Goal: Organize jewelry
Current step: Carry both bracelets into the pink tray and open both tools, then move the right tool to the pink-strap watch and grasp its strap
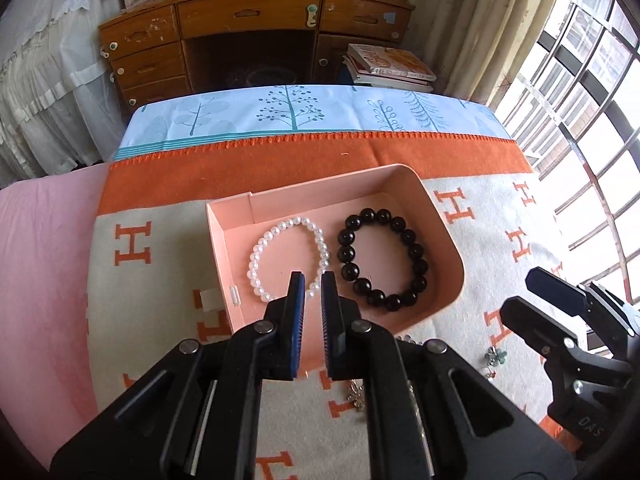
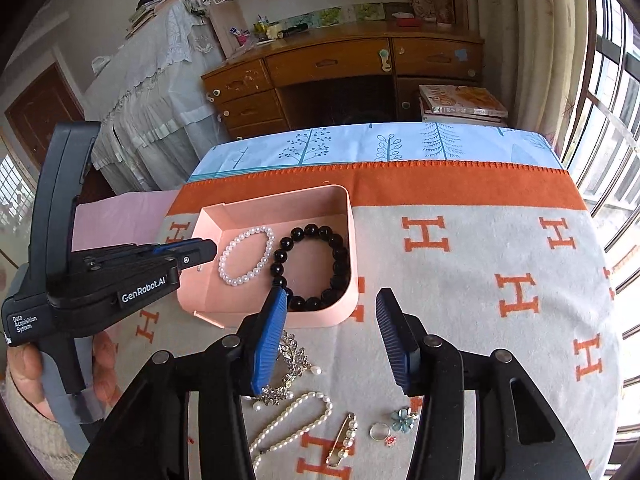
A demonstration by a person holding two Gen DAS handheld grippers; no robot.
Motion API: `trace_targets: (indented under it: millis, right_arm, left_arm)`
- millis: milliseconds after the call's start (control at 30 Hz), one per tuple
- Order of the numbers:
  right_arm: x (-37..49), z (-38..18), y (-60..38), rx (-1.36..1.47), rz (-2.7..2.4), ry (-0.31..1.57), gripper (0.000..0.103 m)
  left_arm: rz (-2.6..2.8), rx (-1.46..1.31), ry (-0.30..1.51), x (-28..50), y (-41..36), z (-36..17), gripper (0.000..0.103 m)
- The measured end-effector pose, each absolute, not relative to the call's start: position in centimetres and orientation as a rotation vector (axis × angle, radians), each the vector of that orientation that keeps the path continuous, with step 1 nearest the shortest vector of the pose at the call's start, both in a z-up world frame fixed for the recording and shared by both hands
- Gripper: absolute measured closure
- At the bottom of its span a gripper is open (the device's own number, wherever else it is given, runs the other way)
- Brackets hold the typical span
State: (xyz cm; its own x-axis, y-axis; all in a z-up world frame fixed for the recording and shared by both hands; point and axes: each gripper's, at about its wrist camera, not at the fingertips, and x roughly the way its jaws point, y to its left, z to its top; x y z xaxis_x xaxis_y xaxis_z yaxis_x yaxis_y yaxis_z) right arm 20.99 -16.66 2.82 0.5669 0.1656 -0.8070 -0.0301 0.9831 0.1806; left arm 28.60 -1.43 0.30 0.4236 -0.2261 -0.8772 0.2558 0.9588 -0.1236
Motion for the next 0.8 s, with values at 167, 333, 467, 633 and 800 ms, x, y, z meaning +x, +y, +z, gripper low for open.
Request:
trace_targets:
  millis: [167,333,467,633,800]
  right_arm:
    - [18.0,2.6,-17.2,0.218,0.140,0.956,0.045]
    - [14.6,3.5,-16.8,0.167,0.127,0.962,0.030]
    - [10.6,5.5,-16.1,0.128,0.142,0.886,0.019]
    - [6.1,7.7,-15.0,0.077,0.194,0.845,0.019]
    - [2.6,8.2,-14.0,0.064,0.234,0.851,0.020]
  left_arm:
    - [-0.363,0.010,1.107,25.5,-0.8,1.9,0.097]
    - [-0.341,0.007,1.130,22.0,0.5,3.1,0.097]
    - [-0.329,0.007,1.098,18.7,2.0,4.4,0.097]
    - [-0.315,0.007,1.040,14.5,4.3,6.1,0.097]
    - [-0.239,-0.008,1.022,10.7,7.1,6.2,0.097]
